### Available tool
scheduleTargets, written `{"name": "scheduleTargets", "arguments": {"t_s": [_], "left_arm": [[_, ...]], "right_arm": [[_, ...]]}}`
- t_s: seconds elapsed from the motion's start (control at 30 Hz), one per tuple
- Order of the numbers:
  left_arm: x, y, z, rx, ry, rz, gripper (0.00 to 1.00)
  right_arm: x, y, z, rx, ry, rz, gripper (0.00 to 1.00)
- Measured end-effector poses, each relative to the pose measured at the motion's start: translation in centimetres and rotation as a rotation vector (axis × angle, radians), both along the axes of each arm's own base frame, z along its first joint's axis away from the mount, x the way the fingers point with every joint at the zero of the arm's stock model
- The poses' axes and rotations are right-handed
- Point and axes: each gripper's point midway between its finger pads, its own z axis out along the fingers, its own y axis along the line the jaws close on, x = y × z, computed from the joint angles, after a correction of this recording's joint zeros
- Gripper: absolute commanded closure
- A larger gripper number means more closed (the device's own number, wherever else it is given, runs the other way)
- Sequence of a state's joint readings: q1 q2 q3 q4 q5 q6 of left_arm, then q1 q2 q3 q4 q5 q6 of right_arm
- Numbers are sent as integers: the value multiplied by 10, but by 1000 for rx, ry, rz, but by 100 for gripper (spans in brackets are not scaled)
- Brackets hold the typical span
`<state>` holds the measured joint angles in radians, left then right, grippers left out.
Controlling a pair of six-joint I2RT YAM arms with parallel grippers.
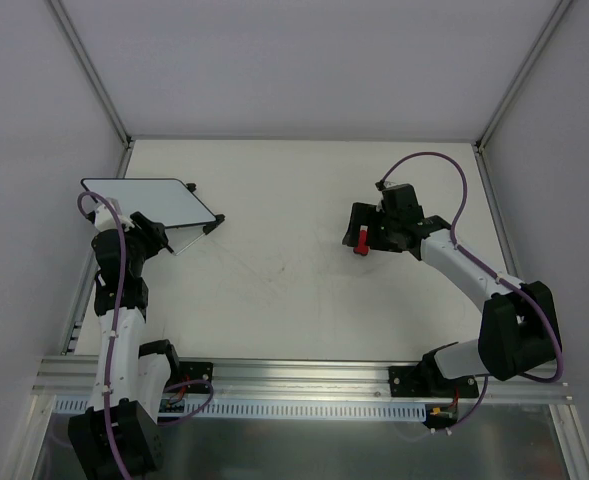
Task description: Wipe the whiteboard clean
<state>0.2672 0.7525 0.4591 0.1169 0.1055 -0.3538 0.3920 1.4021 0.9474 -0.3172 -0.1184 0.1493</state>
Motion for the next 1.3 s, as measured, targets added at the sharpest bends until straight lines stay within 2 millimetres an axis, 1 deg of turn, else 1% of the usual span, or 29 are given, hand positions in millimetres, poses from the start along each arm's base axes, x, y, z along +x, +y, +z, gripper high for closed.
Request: {"name": "scheduleTargets", "arguments": {"t_s": [0.1, 0.2, 0.33, 0.43, 0.47, 0.57, 0.67, 0.73, 0.93, 1.3], "left_arm": [[0, -2, 0, 1, 2, -6, 46], [0, -4, 0, 2, 5, -13, 41], [0, -4, 3, 1, 10, -14, 40], [0, -6, 5, 1, 11, -20, 38], [0, -6, 6, 0, 13, -20, 34], [0, -8, 9, 1, 11, -27, 28], [0, -8, 10, 1, 10, -27, 27], [0, -8, 11, 1, 12, -27, 22], [-1, -9, 8, -3, 26, -27, 16], [-4, -11, 2, -9, 55, -32, 11]], "right_arm": [[0, 0, 0, 0, 0, 0, 1], [0, 0, 0, 0, 1, 0, 1], [0, 0, 0, 1, 1, 1, 1], [0, 0, 0, 2, 1, 1, 1], [0, 0, 0, 1, 1, 1, 1], [0, 0, 0, 1, 2, 1, 1], [0, 0, 0, 1, 2, 1, 1], [0, 0, 0, 2, 2, 0, 1], [0, 0, 0, 4, 3, -2, 1], [1, 1, 1, 8, -3, -5, 1]]}}
